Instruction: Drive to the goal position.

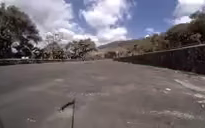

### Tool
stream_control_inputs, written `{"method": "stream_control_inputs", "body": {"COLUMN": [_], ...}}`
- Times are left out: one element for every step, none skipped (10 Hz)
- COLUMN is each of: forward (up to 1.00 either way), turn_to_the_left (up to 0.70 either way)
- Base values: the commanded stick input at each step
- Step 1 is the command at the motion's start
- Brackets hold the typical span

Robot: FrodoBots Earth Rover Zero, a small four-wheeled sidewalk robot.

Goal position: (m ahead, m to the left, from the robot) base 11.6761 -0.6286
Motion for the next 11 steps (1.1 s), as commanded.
{"method": "stream_control_inputs", "body": {"forward": [0.70, 0.70, 0.70, 0.70, 0.70, 0.70, 0.70, 0.70, 0.70, 0.70, 0.70], "turn_to_the_left": [0.01, 0.00, 0.01, 0.02, 0.01, 0.00, 0.00, 0.00, 0.00, -0.04, -0.08]}}
